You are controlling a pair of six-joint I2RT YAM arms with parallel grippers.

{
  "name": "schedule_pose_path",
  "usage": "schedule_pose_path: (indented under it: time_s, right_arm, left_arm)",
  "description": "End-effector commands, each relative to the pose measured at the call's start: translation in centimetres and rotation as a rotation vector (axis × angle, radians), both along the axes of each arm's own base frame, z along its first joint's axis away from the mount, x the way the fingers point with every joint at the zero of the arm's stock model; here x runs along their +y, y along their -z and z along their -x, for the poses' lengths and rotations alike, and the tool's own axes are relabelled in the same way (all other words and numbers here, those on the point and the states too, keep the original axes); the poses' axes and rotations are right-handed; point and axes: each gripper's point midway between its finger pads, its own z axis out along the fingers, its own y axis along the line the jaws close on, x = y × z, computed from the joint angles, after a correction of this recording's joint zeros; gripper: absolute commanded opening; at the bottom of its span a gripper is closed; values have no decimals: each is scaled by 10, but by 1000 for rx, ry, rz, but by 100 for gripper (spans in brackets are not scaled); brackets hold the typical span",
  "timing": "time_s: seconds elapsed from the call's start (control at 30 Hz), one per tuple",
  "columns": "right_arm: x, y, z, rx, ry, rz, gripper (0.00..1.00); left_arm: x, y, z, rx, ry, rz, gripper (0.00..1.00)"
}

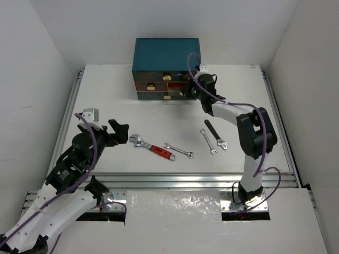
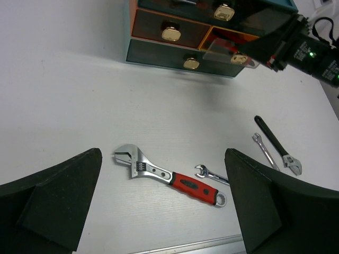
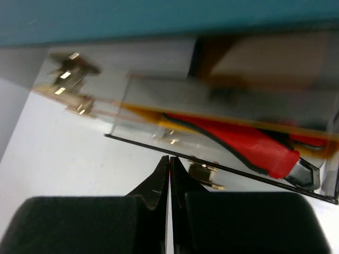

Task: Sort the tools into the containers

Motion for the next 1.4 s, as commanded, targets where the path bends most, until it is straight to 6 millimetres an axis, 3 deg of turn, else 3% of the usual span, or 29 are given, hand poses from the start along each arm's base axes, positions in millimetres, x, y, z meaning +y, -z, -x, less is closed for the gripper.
schedule_pose_path:
  time_s: [0.0, 0.1, 0.47, 0.53, 0.7, 0.8, 0.83, 0.9, 0.97, 1.03, 1.07, 1.1, 1.13, 1.23, 1.27, 1.37]
  right_arm:
    - [-12, 0, -31, -26, 34, 24, 0]
    - [-13, 5, -40, -43, 14, 30, 0]
    - [3, 1, -44, -203, -134, 17, 0]
    - [15, -11, -37, -268, -240, -42, 6]
    - [18, -41, -24, -359, -275, -82, 9]
    - [21, -60, 0, -392, -299, -156, 14]
    - [23, -53, 12, -374, -317, -170, 17]
    - [40, -60, 31, -371, -360, -193, 21]
    - [55, -51, 42, -339, -385, -210, 41]
    - [76, -54, 49, -284, -411, -302, 70]
    - [88, -41, 51, -184, -422, -393, 76]
    - [97, -54, 48, -199, -444, -458, 84]
    - [101, -52, 44, -173, -431, -501, 95]
    - [120, -21, 26, -25, -331, -578, 99]
    - [126, -24, 20, -30, -314, -582, 99]
    - [140, -2, 7, 61, -231, -592, 99]
  left_arm:
    - [-6, -8, -6, -34, 20, 13, 100]
    - [-7, -7, -7, -31, 29, 8, 100]
    - [-13, -2, -10, -13, 51, -7, 100]
    - [-14, 0, -11, -4, 53, -13, 100]
    - [-14, 1, -12, 1, 54, -16, 100]
    - [-14, 1, -13, 1, 55, -16, 100]
    - [-13, 1, -14, 1, 52, -15, 100]
    - [-11, 1, -16, 1, 46, -15, 100]
    - [-11, 1, -17, -1, 50, -14, 100]
    - [-10, 1, -17, -2, 51, -11, 100]
    - [-9, 0, -18, -4, 50, -10, 100]
    - [-9, 0, -18, -4, 52, -10, 100]
    - [-9, 0, -18, -4, 51, -10, 100]
    - [-9, 1, -18, -2, 53, -12, 100]
    - [-9, 1, -18, -3, 53, -11, 100]
    - [-8, -2, -17, -15, 52, -7, 100]
